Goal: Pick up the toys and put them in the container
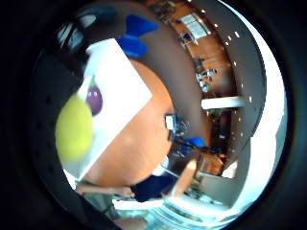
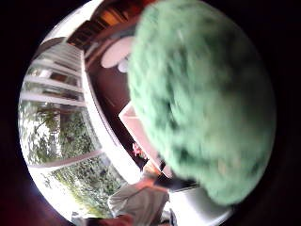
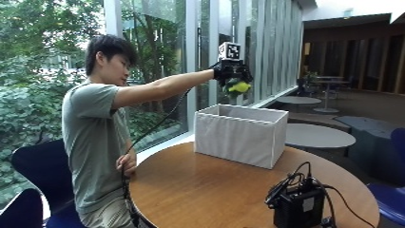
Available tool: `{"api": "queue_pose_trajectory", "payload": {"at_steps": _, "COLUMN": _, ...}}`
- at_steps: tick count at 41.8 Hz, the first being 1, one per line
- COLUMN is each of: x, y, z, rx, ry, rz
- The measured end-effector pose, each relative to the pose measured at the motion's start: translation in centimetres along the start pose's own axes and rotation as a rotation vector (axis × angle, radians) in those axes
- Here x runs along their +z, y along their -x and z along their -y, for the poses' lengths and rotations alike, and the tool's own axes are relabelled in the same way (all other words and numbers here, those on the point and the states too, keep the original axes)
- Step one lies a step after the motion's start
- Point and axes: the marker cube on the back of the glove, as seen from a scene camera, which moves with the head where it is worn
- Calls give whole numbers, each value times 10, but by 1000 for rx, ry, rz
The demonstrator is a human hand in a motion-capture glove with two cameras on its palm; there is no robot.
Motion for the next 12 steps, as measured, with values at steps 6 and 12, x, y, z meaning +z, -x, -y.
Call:
{"api": "queue_pose_trajectory", "payload": {"at_steps": 6, "x": -7, "y": 0, "z": -7, "rx": 81, "ry": 51, "rz": -30}}
{"api": "queue_pose_trajectory", "payload": {"at_steps": 12, "x": -17, "y": -12, "z": -19, "rx": 56, "ry": -44, "rz": 41}}
